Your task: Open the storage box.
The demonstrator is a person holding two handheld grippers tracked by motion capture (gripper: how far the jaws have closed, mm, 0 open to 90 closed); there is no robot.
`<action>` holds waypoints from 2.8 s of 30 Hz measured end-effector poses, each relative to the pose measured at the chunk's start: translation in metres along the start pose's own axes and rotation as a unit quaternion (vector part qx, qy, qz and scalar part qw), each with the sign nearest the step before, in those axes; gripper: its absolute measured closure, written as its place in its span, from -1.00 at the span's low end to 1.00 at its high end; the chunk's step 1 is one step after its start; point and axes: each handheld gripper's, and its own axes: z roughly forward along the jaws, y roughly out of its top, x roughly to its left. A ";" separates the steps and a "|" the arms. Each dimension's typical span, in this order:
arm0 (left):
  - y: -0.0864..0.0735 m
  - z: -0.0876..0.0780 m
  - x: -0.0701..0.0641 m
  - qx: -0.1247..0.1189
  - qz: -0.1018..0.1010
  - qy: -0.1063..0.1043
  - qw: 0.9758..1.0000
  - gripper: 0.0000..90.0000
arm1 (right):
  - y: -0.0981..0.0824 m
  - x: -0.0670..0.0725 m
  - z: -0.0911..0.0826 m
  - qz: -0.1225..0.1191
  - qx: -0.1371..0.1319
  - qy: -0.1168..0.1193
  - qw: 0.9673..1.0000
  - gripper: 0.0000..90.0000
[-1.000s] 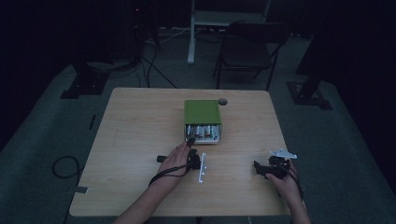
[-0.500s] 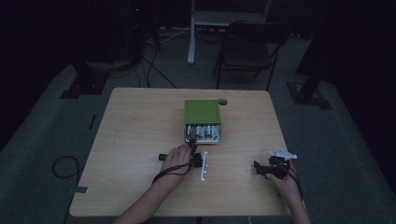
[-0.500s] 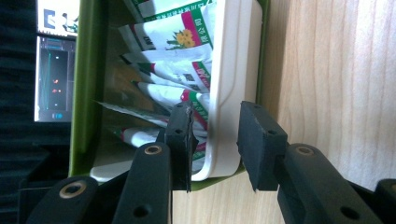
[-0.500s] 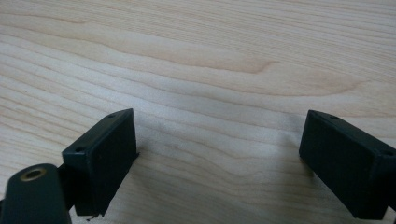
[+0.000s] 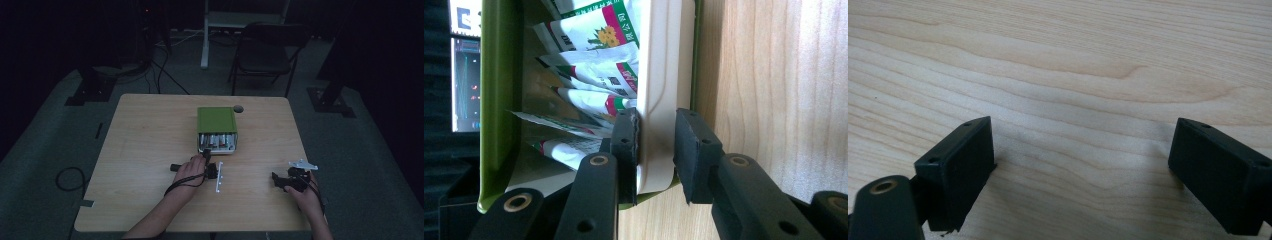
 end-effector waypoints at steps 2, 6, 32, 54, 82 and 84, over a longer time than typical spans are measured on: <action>0.000 0.000 -0.001 -0.001 0.003 0.001 1.000 0.61 | 0.000 0.000 0.000 0.000 0.000 0.000 1.000 -0.76; 0.000 -0.002 -0.001 -0.001 0.008 0.001 1.000 0.61 | 0.000 0.000 0.000 0.000 0.000 0.000 1.000 -0.76; 0.005 -0.024 -0.007 -0.002 0.012 -0.015 1.000 0.62 | 0.000 0.000 0.000 0.000 0.000 0.000 1.000 -0.76; 0.009 -0.051 -0.017 -0.008 0.020 -0.033 0.999 0.62 | 0.000 0.000 0.000 0.000 0.000 0.000 1.000 -0.76; 0.016 -0.074 -0.029 -0.014 0.020 -0.053 0.998 0.62 | 0.000 0.000 0.000 0.000 0.000 0.000 1.000 -0.76; 0.016 -0.075 -0.029 -0.016 0.018 -0.052 0.998 0.62 | 0.000 0.000 0.000 0.000 0.000 0.000 1.000 -0.76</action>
